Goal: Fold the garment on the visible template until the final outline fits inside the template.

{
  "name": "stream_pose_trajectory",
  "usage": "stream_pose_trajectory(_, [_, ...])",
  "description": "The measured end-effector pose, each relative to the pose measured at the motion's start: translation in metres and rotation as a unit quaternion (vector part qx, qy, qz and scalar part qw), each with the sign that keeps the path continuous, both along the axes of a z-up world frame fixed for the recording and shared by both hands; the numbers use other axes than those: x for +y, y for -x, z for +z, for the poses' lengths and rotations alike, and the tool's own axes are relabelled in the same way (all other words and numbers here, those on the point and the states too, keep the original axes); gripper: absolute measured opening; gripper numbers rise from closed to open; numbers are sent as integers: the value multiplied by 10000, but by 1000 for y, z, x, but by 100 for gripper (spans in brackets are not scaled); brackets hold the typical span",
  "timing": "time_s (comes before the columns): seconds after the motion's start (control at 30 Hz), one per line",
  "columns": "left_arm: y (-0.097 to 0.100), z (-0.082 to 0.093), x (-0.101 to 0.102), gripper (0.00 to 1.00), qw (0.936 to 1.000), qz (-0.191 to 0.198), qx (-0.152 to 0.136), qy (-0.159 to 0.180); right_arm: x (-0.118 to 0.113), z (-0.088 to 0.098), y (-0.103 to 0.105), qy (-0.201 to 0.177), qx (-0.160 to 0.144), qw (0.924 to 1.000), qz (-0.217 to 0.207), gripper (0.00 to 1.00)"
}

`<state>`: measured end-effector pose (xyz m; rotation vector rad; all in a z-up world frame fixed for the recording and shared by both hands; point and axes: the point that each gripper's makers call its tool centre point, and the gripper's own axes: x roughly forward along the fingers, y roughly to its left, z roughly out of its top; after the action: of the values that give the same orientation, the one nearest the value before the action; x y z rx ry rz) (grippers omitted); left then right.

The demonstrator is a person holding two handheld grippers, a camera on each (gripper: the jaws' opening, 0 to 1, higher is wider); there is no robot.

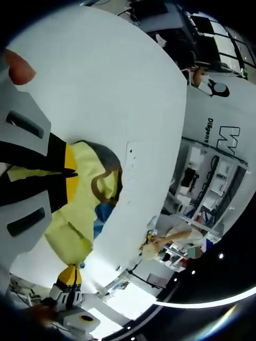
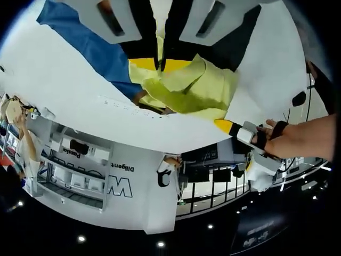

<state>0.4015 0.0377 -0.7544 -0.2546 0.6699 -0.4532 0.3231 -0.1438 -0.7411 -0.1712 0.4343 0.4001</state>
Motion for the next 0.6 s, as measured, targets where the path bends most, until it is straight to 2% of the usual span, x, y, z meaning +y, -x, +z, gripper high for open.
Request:
stream_pose_trajectory(0.37, [2, 24, 7, 0, 9996, 64, -203, 168, -22, 19, 10, 57, -203, 9996, -193, 0])
stream_pose_trajectory(0.6, [3, 37, 6, 0, 9993, 17, -302, 229, -30, 28, 16, 243, -351, 9989, -213, 0])
